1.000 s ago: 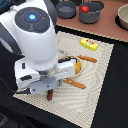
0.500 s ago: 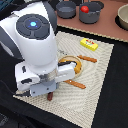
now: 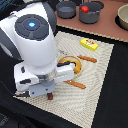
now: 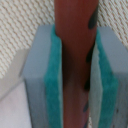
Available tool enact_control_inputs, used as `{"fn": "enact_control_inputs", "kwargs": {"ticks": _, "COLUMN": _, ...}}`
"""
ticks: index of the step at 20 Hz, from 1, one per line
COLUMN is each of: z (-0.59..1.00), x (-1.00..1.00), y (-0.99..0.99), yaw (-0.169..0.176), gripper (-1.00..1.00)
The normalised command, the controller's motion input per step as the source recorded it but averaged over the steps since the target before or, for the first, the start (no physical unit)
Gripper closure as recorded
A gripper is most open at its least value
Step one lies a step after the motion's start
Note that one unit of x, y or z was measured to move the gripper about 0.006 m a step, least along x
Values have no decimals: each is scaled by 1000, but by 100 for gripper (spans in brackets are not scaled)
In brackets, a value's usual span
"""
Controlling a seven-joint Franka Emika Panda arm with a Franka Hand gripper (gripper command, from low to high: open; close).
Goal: Interact with the objects in diverse but meaningful ways.
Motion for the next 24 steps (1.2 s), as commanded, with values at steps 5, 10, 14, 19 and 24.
{"fn": "enact_control_inputs", "kwargs": {"ticks": 5, "z": 658, "x": -52, "y": 27, "yaw": 14, "gripper": -100}}
{"fn": "enact_control_inputs", "kwargs": {"ticks": 10, "z": 1000, "x": 25, "y": 158, "yaw": 74, "gripper": 100}}
{"fn": "enact_control_inputs", "kwargs": {"ticks": 14, "z": 933, "x": 111, "y": 92, "yaw": 100, "gripper": 100}}
{"fn": "enact_control_inputs", "kwargs": {"ticks": 19, "z": 719, "x": 93, "y": 101, "yaw": 114, "gripper": 100}}
{"fn": "enact_control_inputs", "kwargs": {"ticks": 24, "z": 487, "x": 5, "y": 481, "yaw": 87, "gripper": 100}}
